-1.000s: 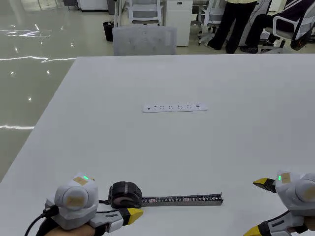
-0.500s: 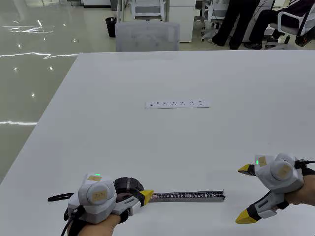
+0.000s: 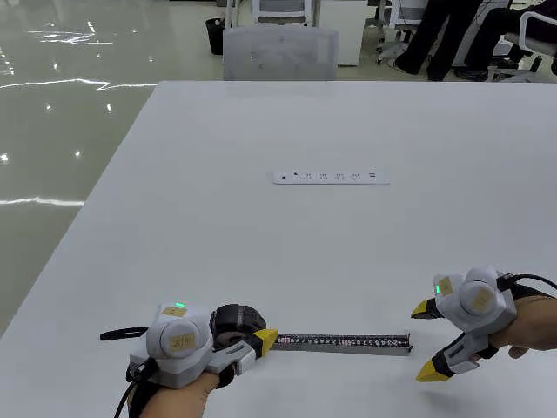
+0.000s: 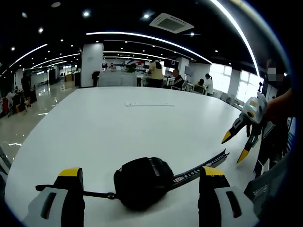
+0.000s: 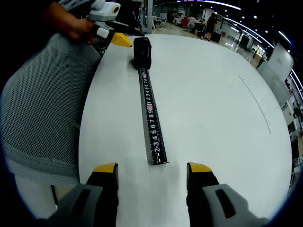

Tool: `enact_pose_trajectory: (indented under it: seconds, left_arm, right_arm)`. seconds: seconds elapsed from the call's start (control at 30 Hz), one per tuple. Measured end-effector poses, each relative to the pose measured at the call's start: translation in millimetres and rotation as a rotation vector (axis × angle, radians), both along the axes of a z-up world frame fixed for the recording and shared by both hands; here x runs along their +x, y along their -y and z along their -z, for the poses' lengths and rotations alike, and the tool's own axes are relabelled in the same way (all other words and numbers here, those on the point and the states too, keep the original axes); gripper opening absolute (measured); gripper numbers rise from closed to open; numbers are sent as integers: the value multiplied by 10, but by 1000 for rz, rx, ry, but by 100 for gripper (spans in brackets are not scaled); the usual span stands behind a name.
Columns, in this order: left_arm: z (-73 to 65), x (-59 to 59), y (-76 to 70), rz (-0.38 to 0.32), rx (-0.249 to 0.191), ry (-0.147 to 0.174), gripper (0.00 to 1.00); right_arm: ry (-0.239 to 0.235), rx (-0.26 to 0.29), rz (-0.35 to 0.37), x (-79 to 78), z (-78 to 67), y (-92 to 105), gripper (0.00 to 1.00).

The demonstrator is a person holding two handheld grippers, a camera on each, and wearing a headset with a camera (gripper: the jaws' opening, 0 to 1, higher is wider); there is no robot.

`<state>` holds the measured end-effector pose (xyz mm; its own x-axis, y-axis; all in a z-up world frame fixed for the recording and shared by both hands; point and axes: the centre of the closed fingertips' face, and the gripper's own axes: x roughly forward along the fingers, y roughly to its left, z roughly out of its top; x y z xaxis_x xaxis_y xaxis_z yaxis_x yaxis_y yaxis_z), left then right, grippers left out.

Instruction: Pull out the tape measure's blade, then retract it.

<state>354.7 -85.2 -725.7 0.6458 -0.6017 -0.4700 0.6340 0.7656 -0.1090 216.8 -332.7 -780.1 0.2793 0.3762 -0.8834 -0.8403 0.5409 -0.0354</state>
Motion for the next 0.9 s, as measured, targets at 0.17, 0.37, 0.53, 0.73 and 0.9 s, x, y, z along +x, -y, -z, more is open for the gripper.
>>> enact_pose_trajectory:
  seconds: [0.17,0.37,0.53,0.73,0.9]
  left_arm:
    - [-15,-37,63,39,13,21,98]
    - [-17,18,0,20,9,23,93]
    - [11,-1,27,25,3,7,93]
    - [28,7,14,16,8,2,93]
    - [23,13,13,13,6,1,93]
  right_arm:
    - [-23,2,-3,47,65,-42,43]
    - [-32,0,-8,99,114,-83,35]
    - [-48,6,-1,115,128,-100,28]
    - [-63,7,-7,102,142,-105,23]
    - [-59,-14,-24,98,175,-79,21]
